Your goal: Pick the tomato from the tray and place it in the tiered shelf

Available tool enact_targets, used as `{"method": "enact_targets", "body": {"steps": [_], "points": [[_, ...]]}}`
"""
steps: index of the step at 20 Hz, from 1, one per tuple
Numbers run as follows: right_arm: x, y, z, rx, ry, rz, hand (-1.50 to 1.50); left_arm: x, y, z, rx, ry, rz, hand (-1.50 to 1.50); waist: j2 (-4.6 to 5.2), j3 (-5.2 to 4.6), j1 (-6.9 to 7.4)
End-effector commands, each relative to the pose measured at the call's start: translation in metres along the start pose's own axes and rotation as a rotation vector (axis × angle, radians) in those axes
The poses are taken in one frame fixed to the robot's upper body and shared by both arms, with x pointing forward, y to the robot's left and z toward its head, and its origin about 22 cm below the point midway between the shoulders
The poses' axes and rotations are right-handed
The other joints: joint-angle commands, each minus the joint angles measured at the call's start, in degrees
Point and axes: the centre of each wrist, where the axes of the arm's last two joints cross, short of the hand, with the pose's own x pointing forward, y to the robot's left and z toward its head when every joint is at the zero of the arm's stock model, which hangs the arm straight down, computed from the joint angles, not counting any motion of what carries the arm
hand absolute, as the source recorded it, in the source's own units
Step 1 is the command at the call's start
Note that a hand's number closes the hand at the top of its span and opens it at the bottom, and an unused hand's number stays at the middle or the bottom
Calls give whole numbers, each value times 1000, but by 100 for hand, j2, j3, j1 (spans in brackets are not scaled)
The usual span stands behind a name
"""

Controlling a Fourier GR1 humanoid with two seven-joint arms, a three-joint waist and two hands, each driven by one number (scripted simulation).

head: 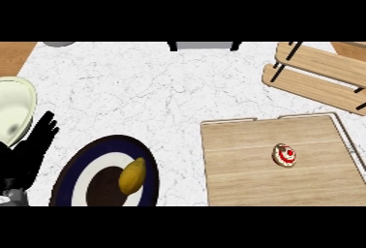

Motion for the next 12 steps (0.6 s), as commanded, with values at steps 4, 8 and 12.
{"method": "enact_targets", "body": {"steps": [4,8,12], "points": [[-9,-121,34,-119,39,-16,-150,-2,-9,10,11,-6,-1,0,-2,14,-75],[-5,-186,65,-94,66,15,-150,-10,11,10,31,21,12,0,-19,14,-220],[-2,-233,92,-47,69,37,-150,-3,15,8,44,15,12,0,-40,21,-308]]}}
